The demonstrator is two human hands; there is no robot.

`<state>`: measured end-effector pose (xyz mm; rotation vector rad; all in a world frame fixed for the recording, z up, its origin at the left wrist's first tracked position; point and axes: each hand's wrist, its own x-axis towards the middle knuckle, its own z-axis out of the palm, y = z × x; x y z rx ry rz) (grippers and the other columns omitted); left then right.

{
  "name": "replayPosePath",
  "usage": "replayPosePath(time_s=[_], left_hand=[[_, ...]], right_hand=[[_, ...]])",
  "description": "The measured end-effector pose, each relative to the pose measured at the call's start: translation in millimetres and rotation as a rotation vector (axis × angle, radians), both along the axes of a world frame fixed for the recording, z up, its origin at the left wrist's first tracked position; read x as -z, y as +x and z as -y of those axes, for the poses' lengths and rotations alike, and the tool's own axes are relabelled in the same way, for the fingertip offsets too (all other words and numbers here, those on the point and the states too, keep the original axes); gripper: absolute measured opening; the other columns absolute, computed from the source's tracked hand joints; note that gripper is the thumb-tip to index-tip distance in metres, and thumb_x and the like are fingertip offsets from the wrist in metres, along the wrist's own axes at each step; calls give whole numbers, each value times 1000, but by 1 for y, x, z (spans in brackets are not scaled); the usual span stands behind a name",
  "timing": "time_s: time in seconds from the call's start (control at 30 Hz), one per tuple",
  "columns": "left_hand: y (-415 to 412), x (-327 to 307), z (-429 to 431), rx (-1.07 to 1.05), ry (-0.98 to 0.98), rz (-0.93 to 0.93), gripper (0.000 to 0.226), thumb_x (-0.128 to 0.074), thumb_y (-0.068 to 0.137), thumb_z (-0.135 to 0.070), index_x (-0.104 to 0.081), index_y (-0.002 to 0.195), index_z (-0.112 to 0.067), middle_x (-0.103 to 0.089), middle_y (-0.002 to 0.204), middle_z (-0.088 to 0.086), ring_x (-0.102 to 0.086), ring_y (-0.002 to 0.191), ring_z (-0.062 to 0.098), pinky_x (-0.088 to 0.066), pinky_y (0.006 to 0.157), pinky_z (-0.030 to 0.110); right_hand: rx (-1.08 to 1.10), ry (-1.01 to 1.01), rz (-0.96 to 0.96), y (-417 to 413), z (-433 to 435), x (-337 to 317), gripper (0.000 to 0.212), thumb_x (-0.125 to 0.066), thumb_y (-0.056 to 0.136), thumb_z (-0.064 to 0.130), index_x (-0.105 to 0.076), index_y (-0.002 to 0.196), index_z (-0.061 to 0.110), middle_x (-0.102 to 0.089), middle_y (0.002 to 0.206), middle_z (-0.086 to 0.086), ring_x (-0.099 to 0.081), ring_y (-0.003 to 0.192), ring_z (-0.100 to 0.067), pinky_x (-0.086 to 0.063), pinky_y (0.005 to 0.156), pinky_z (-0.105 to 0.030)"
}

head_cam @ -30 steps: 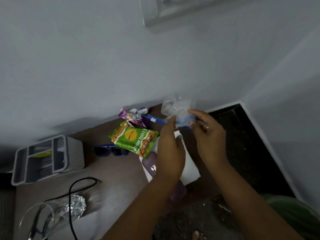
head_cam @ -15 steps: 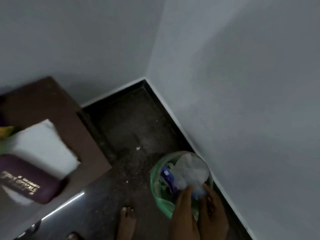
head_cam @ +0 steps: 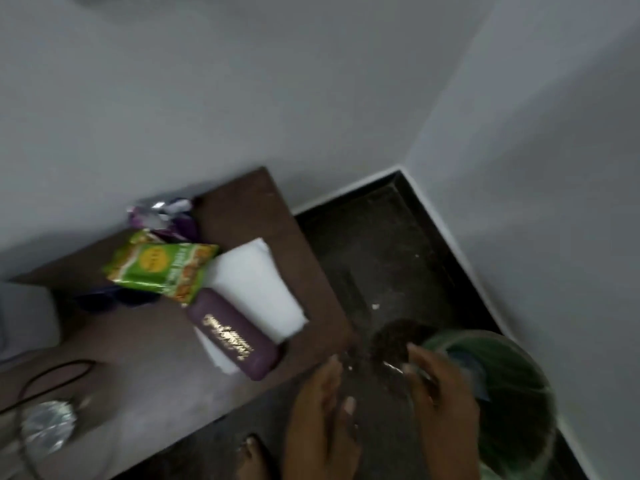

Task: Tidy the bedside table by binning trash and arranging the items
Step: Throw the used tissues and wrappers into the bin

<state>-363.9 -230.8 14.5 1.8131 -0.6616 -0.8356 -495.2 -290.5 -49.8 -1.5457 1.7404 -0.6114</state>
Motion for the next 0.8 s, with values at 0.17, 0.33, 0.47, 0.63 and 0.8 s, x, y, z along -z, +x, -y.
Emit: replayPosePath(time_s=[0.17, 0.33, 0.47, 0.63, 0.8], left_hand=[[140, 14, -28, -490, 91, 16, 37, -64, 81, -9, -50, 114, -17, -61, 102, -6, -59, 89, -7, -46, 72, 7], [223, 36, -27, -662, 161, -277, 10, -54, 93, -18, -50, 102, -19, -57, 96, 4, -57, 93, 18, -44, 78, 32], [234, 48, -7, -566, 86, -444, 19, -50, 94, -16, -58, 78, -9, -60, 71, 6, -59, 54, -1, -47, 60, 23], [234, 59, 5, -576, 35, -630, 19, -52, 94, -15, -65, 98, -2, -70, 92, 10, -67, 77, 12, -55, 63, 16], [231, 41, 2, -570, 58, -526, 22, -54, 93, -12, -61, 111, -1, -69, 107, 14, -67, 96, 18, -55, 77, 22]], right_hand=[[-243, -72, 256, 159, 20, -38, 20, -65, 83, 20, -67, 103, 19, -64, 96, 5, -59, 89, 0, -41, 79, -4], [-382, 90, 258, 271, 35, -25, 44, -64, 86, 20, -52, 128, 13, -54, 127, -7, -51, 114, -16, -36, 95, -18], [-497, 204, 26, 301, 47, 0, 47, -53, 92, 27, -44, 134, 7, -47, 135, -17, -44, 124, -30, -35, 104, -37], [-602, 154, -10, 306, 43, 15, 28, -54, 92, 15, -57, 117, 3, -62, 114, -15, -56, 109, -28, -42, 92, -31], [-608, 77, 81, 298, 29, -3, 19, -54, 91, 12, -65, 106, 7, -66, 106, -7, -53, 95, -10, -34, 70, -4]])
